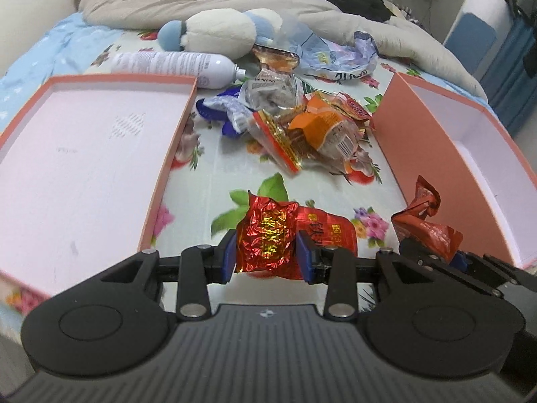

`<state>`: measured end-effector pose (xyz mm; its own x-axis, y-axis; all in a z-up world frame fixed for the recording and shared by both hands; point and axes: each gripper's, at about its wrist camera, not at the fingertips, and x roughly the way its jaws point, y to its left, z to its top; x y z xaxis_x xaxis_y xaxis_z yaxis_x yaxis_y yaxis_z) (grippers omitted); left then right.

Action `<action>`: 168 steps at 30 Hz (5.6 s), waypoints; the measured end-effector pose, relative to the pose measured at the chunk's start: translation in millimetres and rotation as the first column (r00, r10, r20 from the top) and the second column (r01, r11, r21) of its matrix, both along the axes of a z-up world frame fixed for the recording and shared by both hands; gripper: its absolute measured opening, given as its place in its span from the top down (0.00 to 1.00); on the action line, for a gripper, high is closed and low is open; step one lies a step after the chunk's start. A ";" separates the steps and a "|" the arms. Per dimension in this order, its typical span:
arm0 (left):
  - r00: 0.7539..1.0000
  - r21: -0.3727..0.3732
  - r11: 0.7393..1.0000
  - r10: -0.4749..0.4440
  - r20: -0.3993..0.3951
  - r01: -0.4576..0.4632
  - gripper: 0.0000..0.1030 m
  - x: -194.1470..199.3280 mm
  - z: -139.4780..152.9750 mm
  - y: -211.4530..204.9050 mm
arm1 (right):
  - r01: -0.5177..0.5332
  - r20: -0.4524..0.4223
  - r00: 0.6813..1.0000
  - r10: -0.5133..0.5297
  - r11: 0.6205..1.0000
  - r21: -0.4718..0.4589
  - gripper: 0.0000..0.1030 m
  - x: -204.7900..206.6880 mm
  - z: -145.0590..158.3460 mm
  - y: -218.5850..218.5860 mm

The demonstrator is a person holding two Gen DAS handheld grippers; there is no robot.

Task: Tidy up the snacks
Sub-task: 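Lift both held candies and carry them over the larger box, then open both tools to drop the candies into the larger box, then reach both tools into the snack pile toward the orange packets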

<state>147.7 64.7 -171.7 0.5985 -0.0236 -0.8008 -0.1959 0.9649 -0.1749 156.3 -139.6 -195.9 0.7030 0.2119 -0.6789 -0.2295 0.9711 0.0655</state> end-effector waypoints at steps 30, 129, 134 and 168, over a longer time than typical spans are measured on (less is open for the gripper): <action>0.975 -0.093 0.987 -0.108 0.192 0.127 0.59 -16.7 115.8 -100.9 | 0.063 0.154 0.985 -0.079 0.992 0.107 0.72 -49.0 114.3 -108.9; 0.984 -0.072 0.997 -0.015 0.178 0.028 0.33 -122.8 102.4 -55.9 | -0.123 0.188 0.978 0.092 0.979 0.165 0.47 -109.8 93.3 -84.7; 0.986 -0.074 0.997 -0.019 0.167 0.031 0.33 -103.3 93.1 -44.3 | -0.133 0.211 0.972 0.105 0.984 0.122 0.47 -99.0 85.3 -74.0; 0.999 -0.256 0.966 0.034 0.013 -0.029 0.29 128.3 -52.2 103.7 | -0.187 0.106 0.977 0.185 0.982 0.005 0.19 108.5 11.1 77.6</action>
<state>276.0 168.4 -223.9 0.6154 -0.2074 -0.7604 -0.2203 0.8811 -0.4186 264.8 -62.0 -184.8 0.7172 0.3550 -0.5997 -0.4125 0.9098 0.0452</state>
